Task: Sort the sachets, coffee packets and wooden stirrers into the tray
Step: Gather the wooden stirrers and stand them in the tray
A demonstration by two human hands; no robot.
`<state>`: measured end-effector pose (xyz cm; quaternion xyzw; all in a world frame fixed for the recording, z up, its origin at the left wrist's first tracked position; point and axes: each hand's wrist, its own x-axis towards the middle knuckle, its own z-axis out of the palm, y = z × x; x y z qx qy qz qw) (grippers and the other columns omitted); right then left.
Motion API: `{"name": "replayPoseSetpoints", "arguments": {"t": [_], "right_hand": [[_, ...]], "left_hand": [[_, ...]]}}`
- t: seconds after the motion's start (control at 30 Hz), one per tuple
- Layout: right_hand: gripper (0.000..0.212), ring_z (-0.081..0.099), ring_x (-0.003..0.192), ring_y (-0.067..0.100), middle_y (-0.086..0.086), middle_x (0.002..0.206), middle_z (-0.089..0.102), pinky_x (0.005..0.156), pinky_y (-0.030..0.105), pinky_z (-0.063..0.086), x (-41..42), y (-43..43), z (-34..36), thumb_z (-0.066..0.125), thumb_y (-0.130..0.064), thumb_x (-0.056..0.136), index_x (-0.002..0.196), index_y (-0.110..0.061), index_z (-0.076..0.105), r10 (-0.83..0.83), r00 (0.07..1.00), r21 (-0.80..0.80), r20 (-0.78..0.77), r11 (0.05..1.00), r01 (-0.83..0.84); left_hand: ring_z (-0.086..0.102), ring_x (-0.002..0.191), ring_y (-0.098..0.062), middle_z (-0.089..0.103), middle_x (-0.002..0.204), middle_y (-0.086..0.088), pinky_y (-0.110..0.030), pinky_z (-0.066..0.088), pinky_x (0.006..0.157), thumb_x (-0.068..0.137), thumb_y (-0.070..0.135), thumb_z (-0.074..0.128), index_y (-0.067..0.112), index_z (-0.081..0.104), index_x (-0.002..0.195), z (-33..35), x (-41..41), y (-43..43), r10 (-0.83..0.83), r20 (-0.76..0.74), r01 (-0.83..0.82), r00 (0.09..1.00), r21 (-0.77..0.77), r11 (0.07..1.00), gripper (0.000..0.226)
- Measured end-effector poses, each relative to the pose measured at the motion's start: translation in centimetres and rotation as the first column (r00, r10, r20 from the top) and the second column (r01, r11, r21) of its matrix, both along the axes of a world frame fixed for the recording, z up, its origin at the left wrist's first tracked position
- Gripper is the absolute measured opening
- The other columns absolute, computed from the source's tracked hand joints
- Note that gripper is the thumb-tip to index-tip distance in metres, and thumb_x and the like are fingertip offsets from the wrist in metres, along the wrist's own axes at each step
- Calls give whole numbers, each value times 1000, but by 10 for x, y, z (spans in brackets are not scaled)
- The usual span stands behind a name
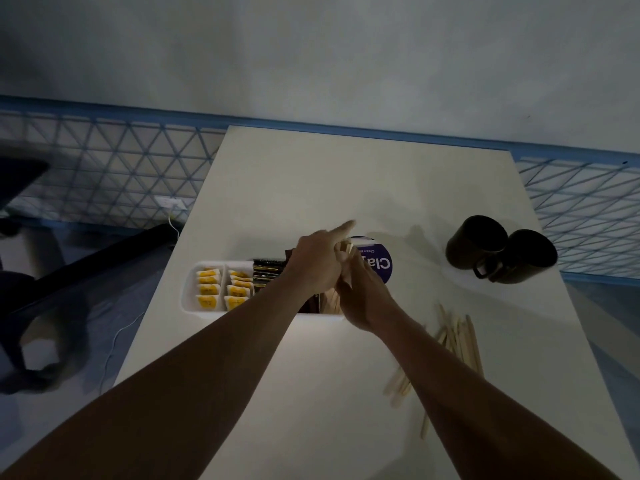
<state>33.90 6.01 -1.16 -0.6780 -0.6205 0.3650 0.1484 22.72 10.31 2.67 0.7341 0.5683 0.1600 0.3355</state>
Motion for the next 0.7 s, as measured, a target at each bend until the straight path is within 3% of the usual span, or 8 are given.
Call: {"name": "replayPoseSetpoints", "arguments": {"t": [0.1, 0.2, 0.3, 0.4, 0.7], "right_hand": [[58, 41, 141, 26, 4, 153, 42, 113, 44, 35, 1, 2, -4, 49, -27, 103, 154, -19, 21, -6, 999, -39, -34, 999, 5], [56, 39, 142, 26, 4, 154, 42, 115, 44, 34, 1, 2, -6, 48, -25, 104, 154, -20, 24, 14, 999, -35, -36, 999, -15], [60, 39, 142, 26, 4, 155, 41, 116, 45, 33, 2, 1, -6, 48, -21, 103, 156, -20, 20, 17, 999, -32, -49, 999, -19], [63, 38, 142, 29, 6, 155, 39, 116, 49, 34, 1, 1, -6, 48, -15, 102, 156, -20, 17, 26, 999, -43, -39, 999, -27], [70, 33, 145, 27, 3, 156, 37, 117, 51, 29, 3, 3, -3, 49, -6, 99, 157, -23, 14, 69, 997, 61, 21, 996, -70]], "left_hand": [[62, 114, -24, 62, 132, -11, -24, 54, 85, 100, 13, 50, 26, 47, 143, 1, -1, 0, -13, -1, 13, 1000, -28, 1000, 45], [64, 110, -22, 64, 129, -10, -17, 45, 83, 101, 18, 49, 24, 46, 145, 3, -1, -1, 52, 18, -52, 999, 5, 999, 44], [60, 119, -23, 60, 135, -10, -22, 44, 92, 101, 26, 49, 23, 36, 150, 4, 1, -1, 47, 21, -46, 999, -31, 998, 50], [58, 122, -22, 59, 135, -10, -20, 39, 90, 99, 32, 54, 22, 43, 146, 4, 2, 1, 53, 19, -52, 998, -64, 997, 49], [64, 110, -20, 69, 119, -10, -15, 43, 85, 98, 23, 57, 15, 62, 130, -4, 1, -5, 151, 97, -158, 984, 64, 985, 33]]}}
